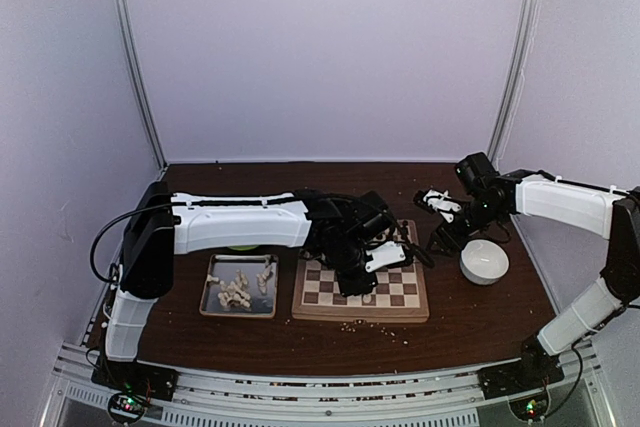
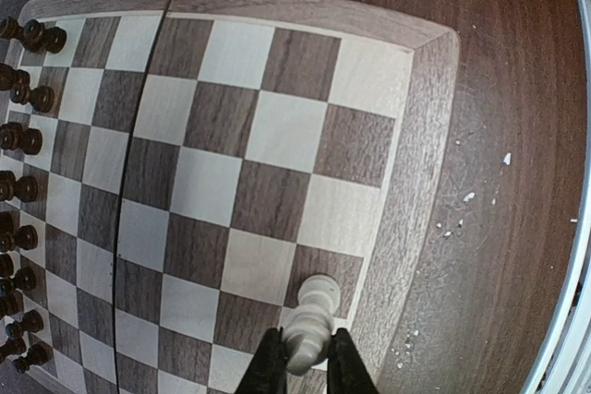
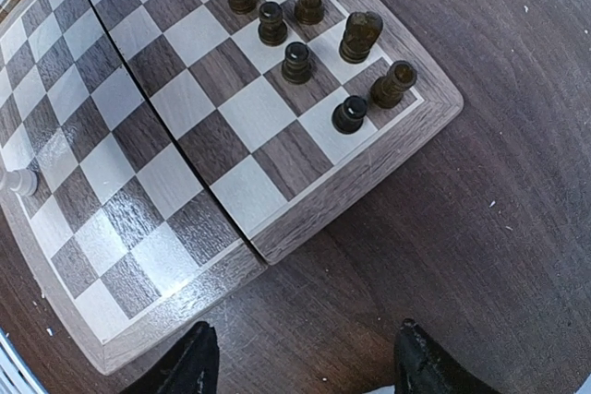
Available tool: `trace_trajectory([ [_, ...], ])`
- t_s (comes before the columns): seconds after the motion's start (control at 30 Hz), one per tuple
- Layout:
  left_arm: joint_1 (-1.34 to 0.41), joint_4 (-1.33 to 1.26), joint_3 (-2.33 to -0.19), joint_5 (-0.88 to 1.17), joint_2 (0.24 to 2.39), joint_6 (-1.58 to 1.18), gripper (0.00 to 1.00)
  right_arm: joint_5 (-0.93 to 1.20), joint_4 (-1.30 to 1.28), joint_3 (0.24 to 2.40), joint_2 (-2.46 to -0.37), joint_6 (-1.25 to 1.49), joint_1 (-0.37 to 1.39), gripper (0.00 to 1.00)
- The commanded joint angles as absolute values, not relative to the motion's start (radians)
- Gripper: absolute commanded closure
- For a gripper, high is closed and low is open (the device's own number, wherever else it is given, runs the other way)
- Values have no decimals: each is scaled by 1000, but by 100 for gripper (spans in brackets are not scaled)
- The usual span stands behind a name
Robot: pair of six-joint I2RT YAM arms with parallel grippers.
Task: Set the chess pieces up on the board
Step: Place the king at e1, then pick up the bishop from the storage box.
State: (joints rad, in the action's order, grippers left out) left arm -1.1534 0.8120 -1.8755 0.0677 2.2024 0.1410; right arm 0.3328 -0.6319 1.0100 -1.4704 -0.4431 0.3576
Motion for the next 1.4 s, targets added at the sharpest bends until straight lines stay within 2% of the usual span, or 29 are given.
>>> trace_trajectory([
  [0.0, -1164, 808, -1881, 83, 2191, 153, 93, 341, -641, 1037, -1480, -451, 353, 35],
  [0.17, -1164, 808, -1876, 80, 2193, 150, 89, 342, -641, 1038, -1483, -453, 353, 35],
  [0.47, -1167, 796, -1877, 50, 2163, 139, 64, 346, -646, 1040, -1485, -455, 352, 35],
  [0.63, -1169, 790, -1864, 10, 2083, 145, 54, 362, -647, 1035, -1477, -466, 353, 35],
  [0.87, -1143, 799, -1755, -125, 1856, 90, 50, 358, -650, 1041, -1485, -466, 353, 35],
  [1.1, -950, 837, -1483, -282, 1637, -225, 51, 360, -643, 1036, -1475, -469, 353, 35],
  [1.2, -870, 858, -1333, -304, 1573, -356, 53, 364, -643, 1036, -1477, -469, 352, 35],
  [1.37, -849, 804, -1169, -227, 1545, -392, 51, 369, -646, 1041, -1493, -471, 353, 35],
])
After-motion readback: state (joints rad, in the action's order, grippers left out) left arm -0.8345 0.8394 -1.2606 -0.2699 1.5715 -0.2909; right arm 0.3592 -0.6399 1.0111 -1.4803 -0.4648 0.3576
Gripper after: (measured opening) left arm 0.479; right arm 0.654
